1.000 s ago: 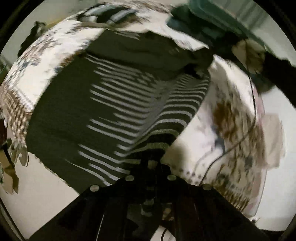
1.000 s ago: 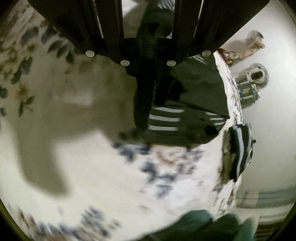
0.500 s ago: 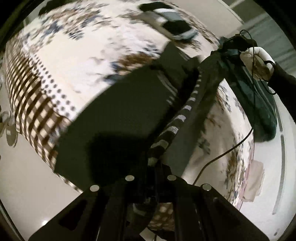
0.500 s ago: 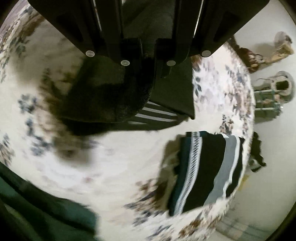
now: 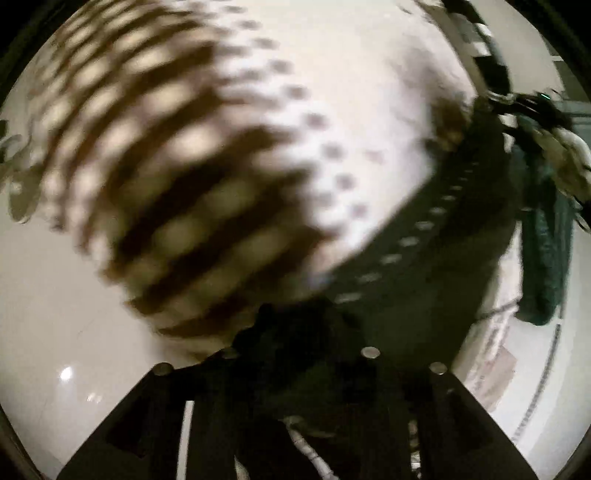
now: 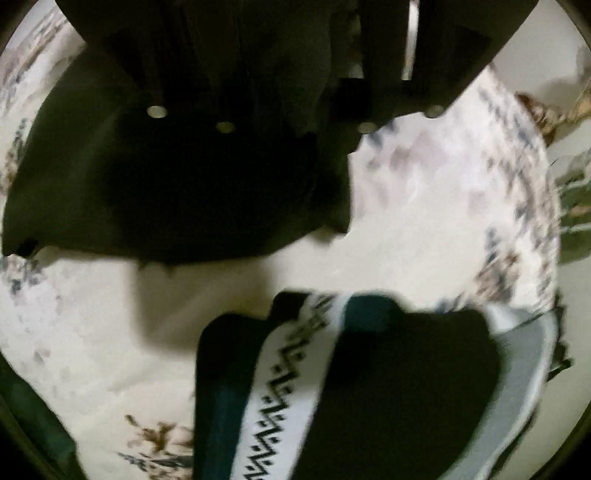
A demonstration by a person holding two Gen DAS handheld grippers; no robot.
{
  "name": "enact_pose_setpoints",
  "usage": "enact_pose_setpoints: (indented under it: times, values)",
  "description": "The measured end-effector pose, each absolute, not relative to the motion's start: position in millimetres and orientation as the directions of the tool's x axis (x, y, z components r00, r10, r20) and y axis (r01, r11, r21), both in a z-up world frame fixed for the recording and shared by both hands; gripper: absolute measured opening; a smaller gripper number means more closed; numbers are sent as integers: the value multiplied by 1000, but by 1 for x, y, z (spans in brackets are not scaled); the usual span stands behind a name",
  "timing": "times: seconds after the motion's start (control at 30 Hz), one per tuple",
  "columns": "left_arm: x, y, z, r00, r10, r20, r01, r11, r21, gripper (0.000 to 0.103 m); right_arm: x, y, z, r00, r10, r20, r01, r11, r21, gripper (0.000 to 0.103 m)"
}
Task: Fold small clothes
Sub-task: 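Grasp the sweater hem with both grippers and lift it toward the collar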
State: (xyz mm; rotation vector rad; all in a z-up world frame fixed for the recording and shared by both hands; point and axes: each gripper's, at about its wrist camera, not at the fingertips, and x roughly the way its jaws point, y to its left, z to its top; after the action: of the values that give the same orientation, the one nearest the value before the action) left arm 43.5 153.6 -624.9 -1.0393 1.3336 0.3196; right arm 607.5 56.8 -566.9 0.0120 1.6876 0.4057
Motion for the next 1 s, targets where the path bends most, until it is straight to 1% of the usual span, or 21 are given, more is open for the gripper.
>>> enact_pose_setpoints:
  times: [0.07, 0.1, 0.17, 0.2, 0.23, 0.33, 0.43, 0.47, 0.5, 0.53, 0.6, 0.63, 0.67, 0.7, 0.77, 0.83, 0.87, 0.9, 0.93, 0.97, 1.0]
  values:
    - [28, 161, -618, 264, -348, -899, -737, 529, -421, 27, 588, 34, -553, -199, 305, -931, -207, 916, 344, 53]
    - [25, 163, -615, 269, -345, -899, -737, 528, -422, 32, 576, 22, -547, -210, 328, -921, -200, 908, 369, 56]
    - [26, 161, -602, 308, -349, -885, -717, 526, -457, 49, 548, -4, -535, -216, 355, -910, -196, 897, 396, 62]
    - [29, 159, -597, 322, -350, -879, -705, 531, -470, 61, 529, -20, -531, -222, 362, -905, -193, 894, 405, 62]
    - [35, 154, -593, 335, -349, -876, -691, 541, -479, 64, 509, -37, -529, -229, 372, -900, -184, 891, 415, 62]
    - [66, 130, -590, 328, -364, -872, -637, 596, -489, 64, 441, -86, -537, -252, 374, -893, -141, 898, 416, 63]
    - [91, 105, -597, 286, -342, -895, -598, 666, -446, 63, 368, -127, -563, -304, 364, -880, -54, 916, 398, 63]
    - [99, 94, -600, 267, -316, -910, -577, 704, -414, 62, 342, -139, -577, -344, 375, -861, -15, 914, 405, 63]
    - [103, 88, -602, 259, -293, -920, -562, 729, -390, 47, 315, -152, -593, -383, 381, -841, 30, 916, 401, 63]
    - [108, 81, -603, 247, -272, -930, -548, 752, -365, 8, 291, -162, -607, -407, 391, -825, 76, 915, 396, 63]
    - [107, 79, -608, 230, -250, -941, -554, 761, -338, 5, 252, -170, -632, -444, 423, -790, 142, 904, 404, 63]
    - [103, 81, -604, 240, -226, -944, -567, 757, -326, 5, 235, -173, -641, -446, 446, -776, 162, 893, 420, 53]
    - [99, 83, -601, 239, -218, -946, -574, 754, -319, 5, 221, -177, -646, -437, 445, -782, 172, 894, 413, 12]
    - [94, 88, -599, 232, -211, -949, -581, 753, -310, 4, 211, -178, -651, -440, 428, -790, 175, 903, 391, 8]
    - [87, 95, -592, 202, -189, -961, -575, 771, -272, 4, 200, -185, -652, -441, 438, -783, 176, 898, 404, 8]
    - [83, 106, -579, 206, -270, -941, -589, 733, -339, 7, 204, -190, -644, -442, 467, -766, 183, 883, 433, 9]
    - [84, 108, -571, 201, -272, -941, -590, 734, -338, 9, 210, -195, -637, -432, 492, -756, 193, 869, 455, 10]
    - [90, 109, -559, 212, -276, -938, -578, 738, -348, 17, 216, -199, -630, -414, 509, -754, 200, 860, 470, 21]
    - [96, 112, -547, 242, -294, -925, -560, 736, -381, 38, 226, -204, -621, -386, 527, -757, 207, 849, 486, 31]
    - [109, 115, -536, 272, -300, -914, -544, 736, -403, 49, 239, -211, -609, -343, 550, -761, 219, 835, 505, 53]
    - [127, 119, -525, 308, -296, -904, -529, 737, -421, 64, 254, -219, -598, -290, 575, -765, 236, 818, 525, 61]
